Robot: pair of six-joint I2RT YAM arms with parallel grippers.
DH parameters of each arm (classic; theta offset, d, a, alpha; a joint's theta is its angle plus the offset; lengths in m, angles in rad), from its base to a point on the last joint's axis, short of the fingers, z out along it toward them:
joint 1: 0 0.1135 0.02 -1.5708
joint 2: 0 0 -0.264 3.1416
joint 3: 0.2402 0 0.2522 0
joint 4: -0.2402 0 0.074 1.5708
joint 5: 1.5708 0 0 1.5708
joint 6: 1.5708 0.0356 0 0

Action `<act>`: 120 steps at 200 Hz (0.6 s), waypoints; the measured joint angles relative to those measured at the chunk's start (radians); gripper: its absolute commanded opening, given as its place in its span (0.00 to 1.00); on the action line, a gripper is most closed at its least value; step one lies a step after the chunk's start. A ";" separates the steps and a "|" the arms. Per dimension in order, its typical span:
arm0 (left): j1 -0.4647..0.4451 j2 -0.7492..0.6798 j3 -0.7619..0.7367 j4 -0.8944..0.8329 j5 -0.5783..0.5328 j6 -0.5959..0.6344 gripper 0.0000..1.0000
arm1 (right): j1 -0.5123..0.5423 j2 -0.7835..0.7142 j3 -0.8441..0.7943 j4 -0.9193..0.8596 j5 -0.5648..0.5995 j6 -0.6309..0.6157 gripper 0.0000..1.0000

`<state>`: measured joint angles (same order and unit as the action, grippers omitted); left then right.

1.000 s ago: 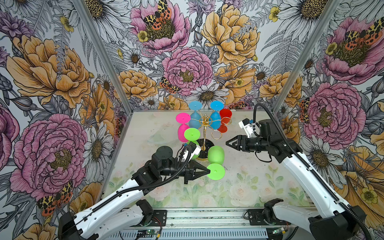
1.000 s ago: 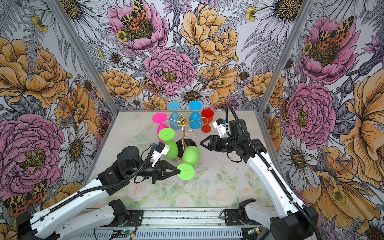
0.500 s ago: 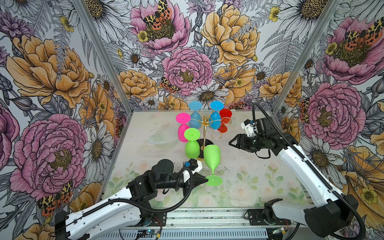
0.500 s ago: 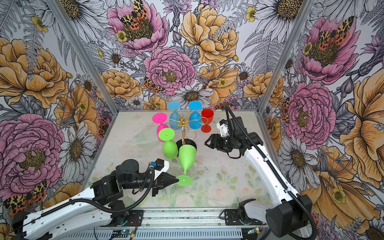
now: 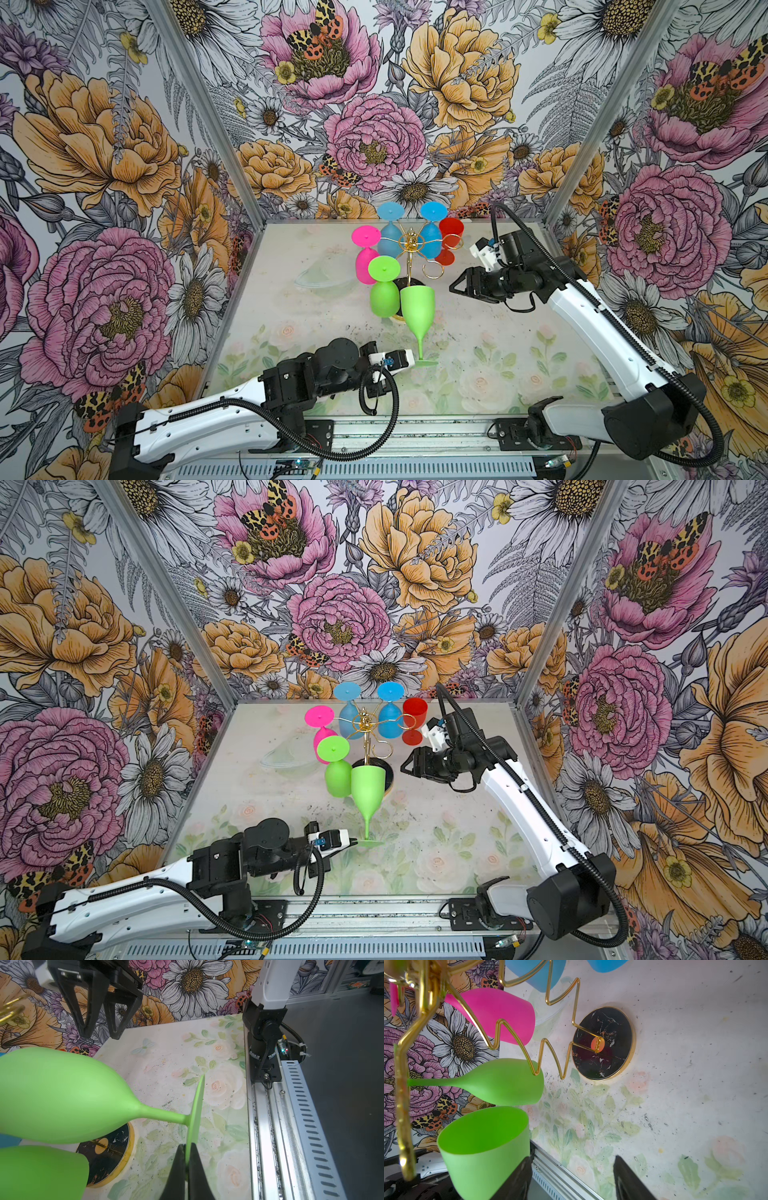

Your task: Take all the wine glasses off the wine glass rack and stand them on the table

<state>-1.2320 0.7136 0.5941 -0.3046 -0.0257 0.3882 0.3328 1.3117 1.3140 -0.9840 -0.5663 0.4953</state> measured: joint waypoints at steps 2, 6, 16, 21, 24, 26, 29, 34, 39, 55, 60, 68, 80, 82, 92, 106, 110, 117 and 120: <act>-0.003 0.001 -0.001 -0.002 -0.007 0.007 0.00 | 0.001 0.000 0.002 0.000 -0.002 0.000 0.63; -0.009 0.003 -0.002 -0.005 -0.016 0.018 0.00 | 0.002 0.001 0.005 -0.001 -0.005 -0.003 0.63; -0.025 0.008 -0.006 -0.011 -0.041 0.051 0.00 | 0.003 0.003 0.012 -0.001 -0.011 -0.007 0.63; -0.032 0.012 -0.007 -0.014 -0.051 0.067 0.00 | 0.003 0.004 0.015 -0.001 -0.013 -0.008 0.63; -0.037 0.014 -0.008 -0.016 -0.059 0.077 0.00 | 0.003 0.005 0.017 -0.001 -0.014 -0.010 0.63; -0.039 0.015 -0.009 -0.016 -0.062 0.082 0.00 | 0.003 0.005 0.018 -0.001 -0.015 -0.011 0.63; -0.044 0.017 -0.010 -0.019 -0.070 0.091 0.00 | 0.003 0.005 0.020 -0.001 -0.017 -0.011 0.63; -0.050 0.020 -0.011 -0.022 -0.080 0.105 0.00 | 0.005 0.006 0.023 -0.001 -0.019 -0.014 0.63; -0.056 0.022 -0.013 -0.025 -0.090 0.119 0.00 | 0.005 0.007 0.025 -0.001 -0.022 -0.015 0.63; -0.075 0.031 -0.016 -0.032 -0.133 0.160 0.00 | 0.005 0.009 0.028 -0.002 -0.034 -0.019 0.63; -0.079 0.034 -0.016 -0.032 -0.148 0.173 0.00 | 0.006 0.010 0.029 -0.002 -0.037 -0.019 0.63; -0.090 0.038 -0.017 -0.033 -0.170 0.192 0.00 | 0.009 0.012 0.031 -0.002 -0.043 -0.023 0.63; -0.111 0.047 -0.018 -0.034 -0.211 0.223 0.00 | 0.013 0.014 0.032 -0.003 -0.054 -0.026 0.63; -0.114 0.048 -0.018 -0.034 -0.215 0.225 0.00 | 0.013 0.014 0.032 -0.003 -0.056 -0.026 0.63; -0.130 0.056 -0.021 -0.034 -0.243 0.250 0.00 | 0.016 0.014 0.032 -0.003 -0.064 -0.027 0.63; -0.150 0.070 -0.031 -0.034 -0.278 0.284 0.00 | 0.023 0.014 0.033 -0.003 -0.076 -0.034 0.63; -0.153 0.074 -0.033 -0.036 -0.287 0.294 0.00 | 0.025 0.015 0.035 -0.004 -0.080 -0.034 0.63; -0.161 0.082 -0.037 -0.038 -0.305 0.307 0.00 | 0.029 0.018 0.040 -0.005 -0.085 -0.034 0.62; -0.163 0.085 -0.037 -0.038 -0.310 0.312 0.00 | 0.030 0.019 0.043 -0.006 -0.087 -0.035 0.63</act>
<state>-1.3949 0.7982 0.5568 -0.3428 -0.3359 0.7006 0.3630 1.3308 1.3571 -0.9901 -0.6529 0.4603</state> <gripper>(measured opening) 0.056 0.627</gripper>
